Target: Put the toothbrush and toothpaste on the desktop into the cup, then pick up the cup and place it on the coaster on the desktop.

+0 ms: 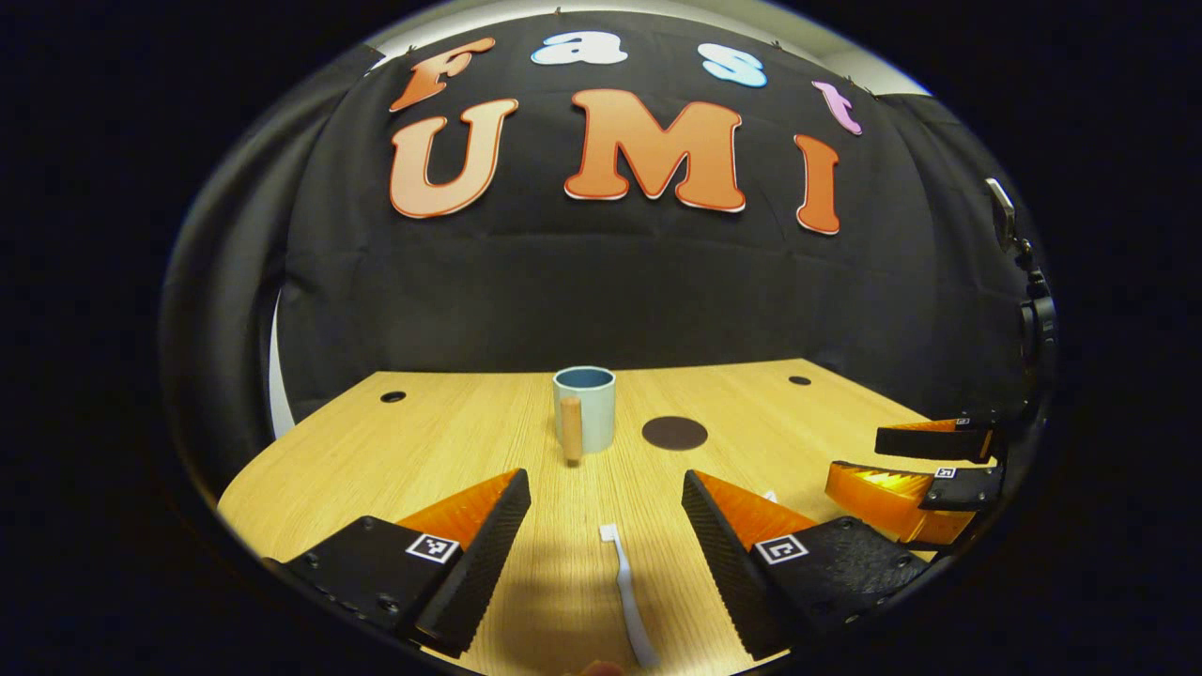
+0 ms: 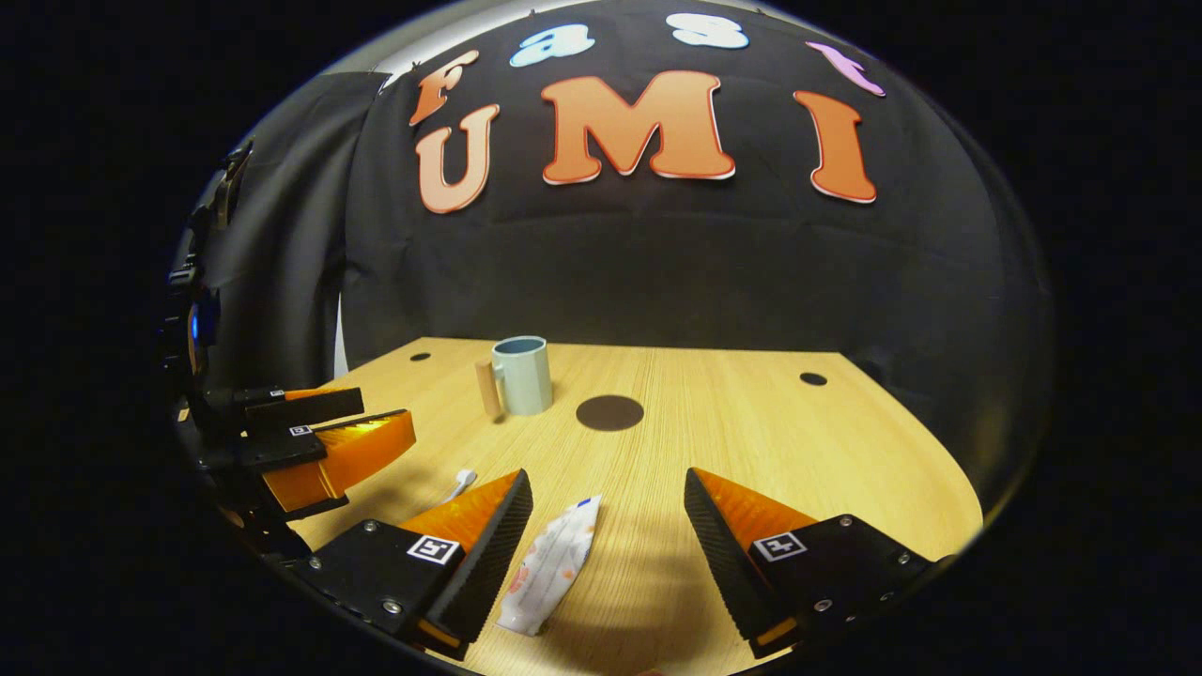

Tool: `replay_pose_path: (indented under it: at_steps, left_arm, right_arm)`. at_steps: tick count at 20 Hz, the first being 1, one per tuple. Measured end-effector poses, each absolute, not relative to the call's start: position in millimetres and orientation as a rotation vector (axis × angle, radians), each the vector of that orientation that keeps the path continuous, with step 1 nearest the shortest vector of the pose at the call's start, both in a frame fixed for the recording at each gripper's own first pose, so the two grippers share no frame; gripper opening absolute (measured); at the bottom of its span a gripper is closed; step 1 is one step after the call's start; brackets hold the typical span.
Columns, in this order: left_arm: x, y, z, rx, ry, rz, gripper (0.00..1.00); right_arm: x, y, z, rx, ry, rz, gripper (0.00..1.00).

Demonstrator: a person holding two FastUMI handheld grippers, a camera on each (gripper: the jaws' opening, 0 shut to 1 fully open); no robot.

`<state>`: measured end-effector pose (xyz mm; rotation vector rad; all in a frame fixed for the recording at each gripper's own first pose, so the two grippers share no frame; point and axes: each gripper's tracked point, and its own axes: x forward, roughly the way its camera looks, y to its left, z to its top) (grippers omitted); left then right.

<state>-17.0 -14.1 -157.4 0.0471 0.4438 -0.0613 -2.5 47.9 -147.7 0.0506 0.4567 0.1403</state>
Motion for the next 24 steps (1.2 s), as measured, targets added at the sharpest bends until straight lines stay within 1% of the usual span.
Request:
replay_pose_path:
  at_steps: [8,12,13,14,15,16,17,18,19,20,21,22,23,24]
  left_arm:
    - [-35.6,-13.6,-230.6,0.066,0.671,-0.047,0.99]
    - [-42.3,-11.9,-247.9,0.068,0.736,-0.041,0.99]
    - [-43.4,-12.7,-249.9,0.069,0.748,-0.041,0.99]
    - [-43.8,-12.6,-254.2,0.068,0.762,-0.039,0.99]
    - [-44.9,-13.2,-257.6,0.066,0.780,-0.037,0.94]
    - [-45.5,-14.9,-261.3,0.063,0.792,-0.034,0.99]
    - [-46.2,-16.2,-263.1,0.060,0.806,-0.030,0.99]
    - [-46.0,-16.3,-261.6,0.058,0.805,-0.029,0.99]
    - [-44.5,-15.7,-262.8,0.063,0.810,-0.026,0.99]
    - [-45.8,-15.9,-263.8,0.070,0.817,-0.025,0.98]
    - [-42.8,-17.8,-263.4,0.072,0.823,-0.027,0.99]
    - [-41.5,-18.7,-265.1,0.070,0.830,-0.028,0.98]
    - [-39.1,-21.4,-267.7,0.068,0.839,-0.030,0.91]
    - [-41.2,-25.6,-269.0,0.068,0.846,-0.033,0.92]
  right_arm:
    - [-10.9,73.6,-205.9,0.011,0.640,0.179,0.97]
    - [-11.8,83.8,-224.6,0.004,0.702,0.195,0.92]
    - [-11.9,86.8,-226.5,-0.001,0.709,0.201,0.86]
    - [-13.0,90.1,-229.9,-0.010,0.720,0.206,0.84]
    - [-14.1,93.3,-232.5,-0.013,0.731,0.212,0.77]
    - [-11.6,92.5,-230.3,-0.023,0.716,0.211,0.74]
    - [-12.3,91.3,-232.7,-0.020,0.723,0.215,0.65]
    - [-10.8,91.6,-230.0,-0.005,0.725,0.217,0.59]
    - [-7.3,86.5,-231.7,0.005,0.732,0.196,0.40]
    - [-6.0,81.9,-230.9,0.036,0.738,0.185,0.31]
    - [-6.0,80.6,-231.4,0.070,0.754,0.191,0.20]
    - [-7.0,80.2,-230.5,0.101,0.759,0.197,0.18]
    - [-7.4,79.6,-229.4,0.139,0.762,0.197,0.16]
    - [-7.8,77.5,-229.0,0.165,0.764,0.198,0.15]
